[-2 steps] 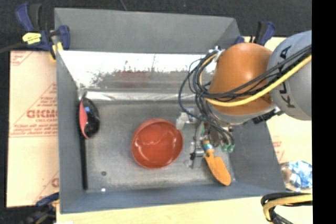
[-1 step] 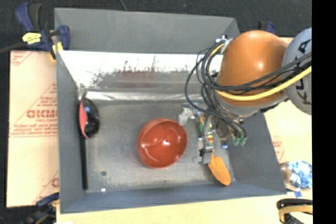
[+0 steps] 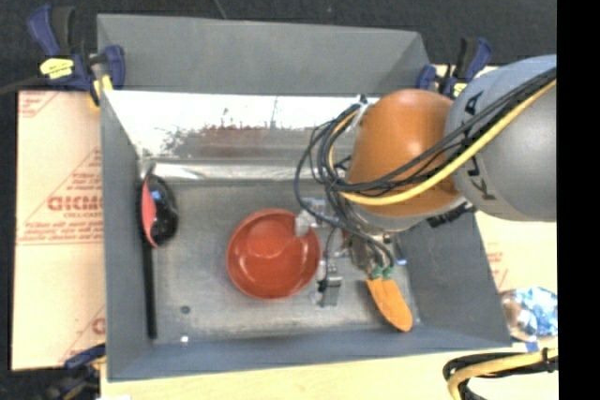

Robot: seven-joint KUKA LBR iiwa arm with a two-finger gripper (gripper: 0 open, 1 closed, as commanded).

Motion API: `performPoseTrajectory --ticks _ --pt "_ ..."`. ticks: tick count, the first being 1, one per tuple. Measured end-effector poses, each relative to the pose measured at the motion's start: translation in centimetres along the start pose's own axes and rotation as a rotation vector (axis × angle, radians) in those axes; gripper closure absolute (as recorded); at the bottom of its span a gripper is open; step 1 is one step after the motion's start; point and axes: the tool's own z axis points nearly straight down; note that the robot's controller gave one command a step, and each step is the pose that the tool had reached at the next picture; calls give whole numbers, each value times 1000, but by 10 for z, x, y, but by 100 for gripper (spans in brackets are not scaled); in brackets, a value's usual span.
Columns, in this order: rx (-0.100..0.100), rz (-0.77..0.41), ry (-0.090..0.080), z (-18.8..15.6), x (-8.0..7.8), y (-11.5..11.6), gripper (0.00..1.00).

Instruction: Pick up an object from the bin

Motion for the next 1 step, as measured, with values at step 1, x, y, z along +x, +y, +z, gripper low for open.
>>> performPoseTrajectory --ticks 1 --pt "2 -213 -3 39 8 40 0"
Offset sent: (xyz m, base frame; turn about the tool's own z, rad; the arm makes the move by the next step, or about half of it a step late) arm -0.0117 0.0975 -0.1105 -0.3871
